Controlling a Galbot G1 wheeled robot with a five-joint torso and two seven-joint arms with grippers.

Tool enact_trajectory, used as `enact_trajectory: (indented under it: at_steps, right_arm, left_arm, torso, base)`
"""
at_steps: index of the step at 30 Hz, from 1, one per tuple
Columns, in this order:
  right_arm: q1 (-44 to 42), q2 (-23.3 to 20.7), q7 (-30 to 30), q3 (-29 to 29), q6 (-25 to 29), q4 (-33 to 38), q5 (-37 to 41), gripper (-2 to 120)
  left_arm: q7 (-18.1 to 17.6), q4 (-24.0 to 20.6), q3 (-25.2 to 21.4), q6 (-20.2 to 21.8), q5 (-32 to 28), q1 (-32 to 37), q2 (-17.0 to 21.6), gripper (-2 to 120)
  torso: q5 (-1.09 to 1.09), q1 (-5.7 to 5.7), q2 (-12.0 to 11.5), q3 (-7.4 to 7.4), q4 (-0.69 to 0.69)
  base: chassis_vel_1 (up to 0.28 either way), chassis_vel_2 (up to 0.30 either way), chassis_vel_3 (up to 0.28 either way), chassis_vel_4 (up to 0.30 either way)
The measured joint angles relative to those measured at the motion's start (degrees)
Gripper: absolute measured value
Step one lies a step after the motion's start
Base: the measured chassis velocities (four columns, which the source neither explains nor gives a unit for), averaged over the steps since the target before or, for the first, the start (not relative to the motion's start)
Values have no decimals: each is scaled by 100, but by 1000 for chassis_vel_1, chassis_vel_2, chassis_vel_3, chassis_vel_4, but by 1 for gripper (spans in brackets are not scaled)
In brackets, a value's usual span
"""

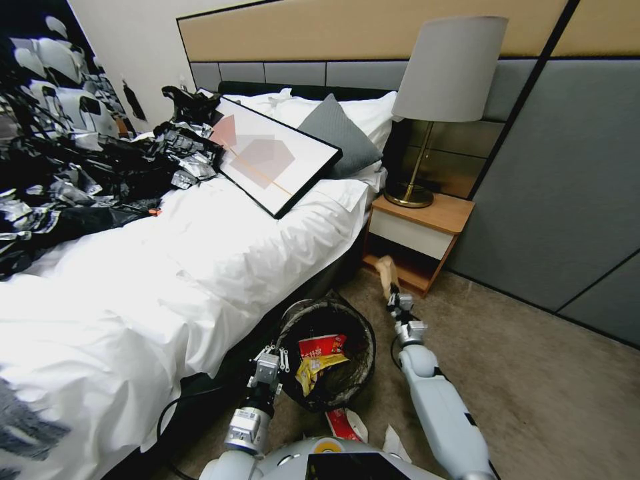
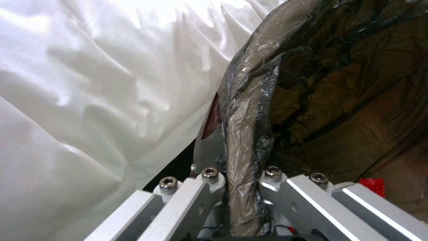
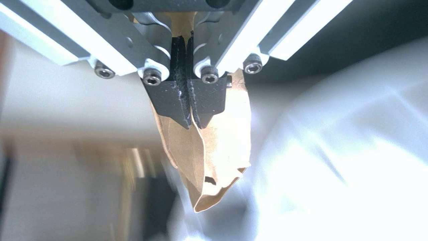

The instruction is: Pick up the trash bin, then pick up the garbage from the floor and place it into the trash bin.

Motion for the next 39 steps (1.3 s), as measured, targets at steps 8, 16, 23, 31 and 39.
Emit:
enact_trajectory:
  at_steps: [8, 16, 23, 31, 39]
  right_arm:
    - [-833, -283, -1340, -239, 570, 1665, 536, 0]
    - [-1643, -738, -1885, -706, 912, 2049, 313, 0]
    - [-2021, -1033, -1842, -1041, 1080, 1803, -52, 0]
    - [-2280, -988, -1843, -1156, 1385, 1412, -281, 0]
    - [-2475, -882, -1881, -1075, 1617, 1043, -338, 0]
  left_arm:
    - [5, 10, -2, 10, 1, -7, 12, 1]
    - [5, 10, -7, 29, -12, -12, 26, 1]
    - [12, -8, 24, 43, 2, -4, 33, 1]
    - [12, -73, -8, 48, 11, 18, 36, 1]
    - [12, -86, -20, 48, -1, 9, 39, 1]
  torso:
    - [0, 0, 0, 0, 1]
    - [1, 0, 0, 0, 0]
    - [1, 0, 0, 0, 1]
    - [1, 0, 0, 0, 1]
    - [1, 0, 0, 0, 0]
  base:
    - [0, 0, 0, 0]
    - [0, 0, 0, 0]
    - [0, 0, 0, 0]
    - [0, 0, 0, 0]
    - [0, 0, 0, 0]
